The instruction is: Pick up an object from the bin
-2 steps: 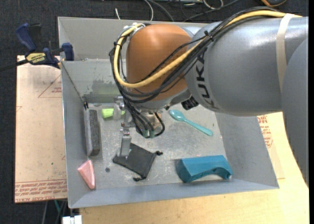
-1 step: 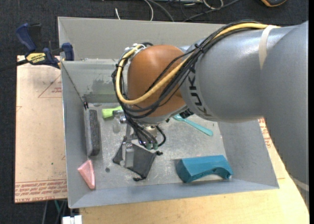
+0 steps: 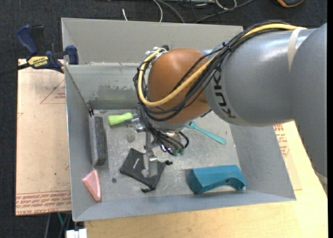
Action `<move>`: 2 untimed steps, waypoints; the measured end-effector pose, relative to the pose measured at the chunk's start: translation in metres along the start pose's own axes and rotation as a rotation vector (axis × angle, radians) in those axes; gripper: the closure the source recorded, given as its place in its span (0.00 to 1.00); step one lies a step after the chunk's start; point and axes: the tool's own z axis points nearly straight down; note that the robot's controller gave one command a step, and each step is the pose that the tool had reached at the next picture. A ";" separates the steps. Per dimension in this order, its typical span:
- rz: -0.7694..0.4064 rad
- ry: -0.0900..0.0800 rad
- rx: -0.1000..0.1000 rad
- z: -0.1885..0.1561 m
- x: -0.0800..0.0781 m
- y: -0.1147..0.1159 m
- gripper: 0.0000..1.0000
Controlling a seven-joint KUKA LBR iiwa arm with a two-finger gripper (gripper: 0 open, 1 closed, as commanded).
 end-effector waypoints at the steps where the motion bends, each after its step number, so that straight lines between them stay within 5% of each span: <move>1: 0.140 0.001 -0.001 0.048 0.002 -0.034 0.00; 2: -0.044 0.000 0.000 0.071 0.007 -0.036 0.00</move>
Offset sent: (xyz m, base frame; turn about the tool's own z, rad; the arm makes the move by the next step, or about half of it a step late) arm -0.0034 -0.0306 -0.0952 0.3094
